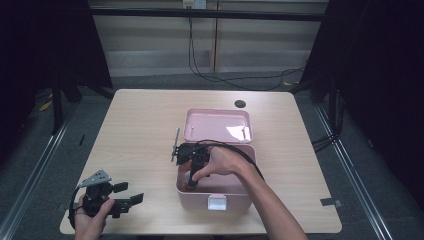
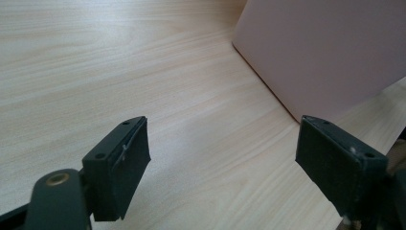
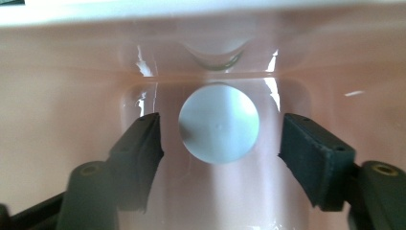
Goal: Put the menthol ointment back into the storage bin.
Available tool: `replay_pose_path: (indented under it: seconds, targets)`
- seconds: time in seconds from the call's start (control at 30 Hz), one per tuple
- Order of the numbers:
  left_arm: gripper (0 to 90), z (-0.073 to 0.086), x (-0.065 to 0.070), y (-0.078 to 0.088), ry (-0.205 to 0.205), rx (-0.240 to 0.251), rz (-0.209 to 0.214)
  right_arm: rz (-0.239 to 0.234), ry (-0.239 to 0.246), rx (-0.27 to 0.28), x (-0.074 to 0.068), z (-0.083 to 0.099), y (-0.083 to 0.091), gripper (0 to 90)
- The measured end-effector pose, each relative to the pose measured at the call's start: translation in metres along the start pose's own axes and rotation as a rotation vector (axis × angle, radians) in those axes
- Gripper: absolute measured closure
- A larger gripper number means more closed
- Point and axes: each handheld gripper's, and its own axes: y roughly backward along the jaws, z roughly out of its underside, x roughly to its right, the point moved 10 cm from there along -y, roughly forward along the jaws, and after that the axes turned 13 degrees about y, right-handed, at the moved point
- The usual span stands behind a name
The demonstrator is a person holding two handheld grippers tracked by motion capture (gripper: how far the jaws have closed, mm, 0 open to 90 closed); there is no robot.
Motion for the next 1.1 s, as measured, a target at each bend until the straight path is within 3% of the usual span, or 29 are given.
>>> replay_pose_path:
  seconds: [0.3, 0.53, 0.6, 1.0, 1.1]
  targets:
    - [18.8, 0.0, 0.0, 0.0, 0.006, 0.002, 0.001, 0.028, -0.06, 0.075, -0.001, 0.012, 0.02, 25.7]
    - [18.8, 0.0, 0.0, 0.0, 0.005, 0.002, 0.001, 0.055, -0.079, 0.139, -0.004, 0.019, 0.031, 25.3]
    - [18.8, 0.0, 0.0, -0.001, 0.007, 0.0, 0.002, 0.074, -0.109, 0.162, -0.005, 0.023, 0.038, 25.5]
    - [18.8, 0.0, 0.0, -0.001, 0.01, 0.002, 0.008, 0.179, -0.186, 0.315, -0.007, 0.044, 0.064, 27.9]
    - [18.8, 0.0, 0.001, -0.002, 0.013, 0.004, 0.01, 0.208, -0.184, 0.347, -0.012, 0.051, 0.07, 27.8]
